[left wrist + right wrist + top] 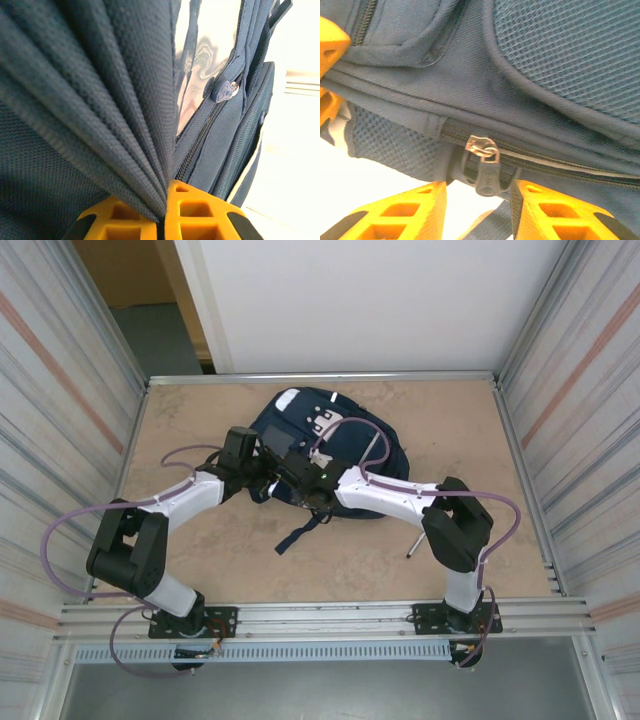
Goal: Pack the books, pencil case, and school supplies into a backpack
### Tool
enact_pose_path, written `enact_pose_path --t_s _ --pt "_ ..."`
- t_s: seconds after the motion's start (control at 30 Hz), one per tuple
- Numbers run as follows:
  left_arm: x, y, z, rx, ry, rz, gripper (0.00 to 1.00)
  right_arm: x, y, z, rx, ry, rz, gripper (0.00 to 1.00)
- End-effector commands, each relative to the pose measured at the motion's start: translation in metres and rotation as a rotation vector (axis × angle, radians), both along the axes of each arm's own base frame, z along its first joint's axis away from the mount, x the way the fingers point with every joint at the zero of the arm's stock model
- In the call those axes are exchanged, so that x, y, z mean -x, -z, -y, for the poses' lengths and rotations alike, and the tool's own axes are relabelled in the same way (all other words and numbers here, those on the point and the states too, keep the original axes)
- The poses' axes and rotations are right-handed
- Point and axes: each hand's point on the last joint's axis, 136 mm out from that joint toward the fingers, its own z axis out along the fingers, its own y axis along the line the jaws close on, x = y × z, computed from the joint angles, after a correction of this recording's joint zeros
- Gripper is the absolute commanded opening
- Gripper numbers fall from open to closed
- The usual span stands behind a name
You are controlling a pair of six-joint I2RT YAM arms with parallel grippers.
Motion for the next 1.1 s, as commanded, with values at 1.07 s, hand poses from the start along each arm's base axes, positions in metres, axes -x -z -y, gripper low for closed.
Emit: enact_pose_path --t_s 1.07 --pt "0.001 -0.023 0.007 0.042 0.054 0.055 0.0 -0.016 -0.001 0.029 0.174 -0.179 0.162 0.14"
